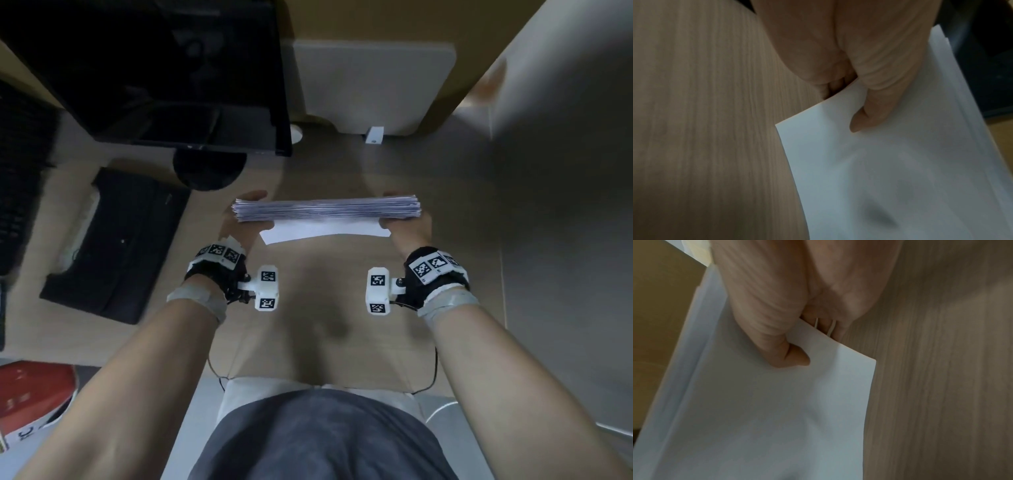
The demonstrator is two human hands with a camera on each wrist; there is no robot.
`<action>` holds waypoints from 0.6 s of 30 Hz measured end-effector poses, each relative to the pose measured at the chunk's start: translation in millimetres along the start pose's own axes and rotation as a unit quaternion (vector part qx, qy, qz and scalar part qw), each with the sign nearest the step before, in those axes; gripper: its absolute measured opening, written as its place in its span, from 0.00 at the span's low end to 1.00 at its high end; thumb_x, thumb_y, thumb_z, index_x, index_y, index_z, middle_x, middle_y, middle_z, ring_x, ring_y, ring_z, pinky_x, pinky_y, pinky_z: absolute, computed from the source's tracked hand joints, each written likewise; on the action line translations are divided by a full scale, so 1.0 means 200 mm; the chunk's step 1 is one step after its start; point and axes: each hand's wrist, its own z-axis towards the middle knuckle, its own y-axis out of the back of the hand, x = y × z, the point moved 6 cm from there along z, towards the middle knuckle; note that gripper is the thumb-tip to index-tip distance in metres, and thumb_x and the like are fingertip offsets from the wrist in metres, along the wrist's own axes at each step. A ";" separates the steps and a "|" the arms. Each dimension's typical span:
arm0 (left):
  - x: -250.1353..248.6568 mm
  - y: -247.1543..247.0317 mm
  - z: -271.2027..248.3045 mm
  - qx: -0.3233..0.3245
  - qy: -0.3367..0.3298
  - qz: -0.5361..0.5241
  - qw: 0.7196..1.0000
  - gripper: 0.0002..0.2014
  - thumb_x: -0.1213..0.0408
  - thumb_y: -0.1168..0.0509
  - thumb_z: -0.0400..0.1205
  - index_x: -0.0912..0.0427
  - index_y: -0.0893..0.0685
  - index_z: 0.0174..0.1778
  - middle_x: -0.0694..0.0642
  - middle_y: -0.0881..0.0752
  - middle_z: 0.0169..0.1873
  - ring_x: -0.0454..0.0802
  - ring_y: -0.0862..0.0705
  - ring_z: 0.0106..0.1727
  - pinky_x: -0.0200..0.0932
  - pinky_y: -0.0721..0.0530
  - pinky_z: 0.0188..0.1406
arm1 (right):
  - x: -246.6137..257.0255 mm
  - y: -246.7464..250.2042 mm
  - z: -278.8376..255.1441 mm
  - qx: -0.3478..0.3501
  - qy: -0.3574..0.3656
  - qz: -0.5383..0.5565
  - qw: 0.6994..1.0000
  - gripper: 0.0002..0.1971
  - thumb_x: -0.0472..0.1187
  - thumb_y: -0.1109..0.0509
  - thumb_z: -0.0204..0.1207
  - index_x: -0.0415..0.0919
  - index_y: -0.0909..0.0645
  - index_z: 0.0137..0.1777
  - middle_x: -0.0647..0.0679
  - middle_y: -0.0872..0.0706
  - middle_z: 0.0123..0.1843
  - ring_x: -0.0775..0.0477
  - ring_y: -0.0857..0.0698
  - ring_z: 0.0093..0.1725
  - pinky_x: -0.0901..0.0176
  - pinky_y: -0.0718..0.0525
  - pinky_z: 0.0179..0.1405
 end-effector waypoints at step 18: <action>-0.26 0.12 -0.10 -0.100 0.037 -0.043 0.993 0.25 0.57 0.21 0.72 0.63 0.17 0.62 0.53 0.13 0.51 0.46 0.14 0.48 0.38 0.18 0.47 | 0.24 0.06 -0.08 -0.059 0.052 0.119 0.990 0.10 0.26 0.29 0.67 0.42 0.15 0.39 0.51 0.13 0.35 0.50 0.13 0.37 0.59 0.14 0.36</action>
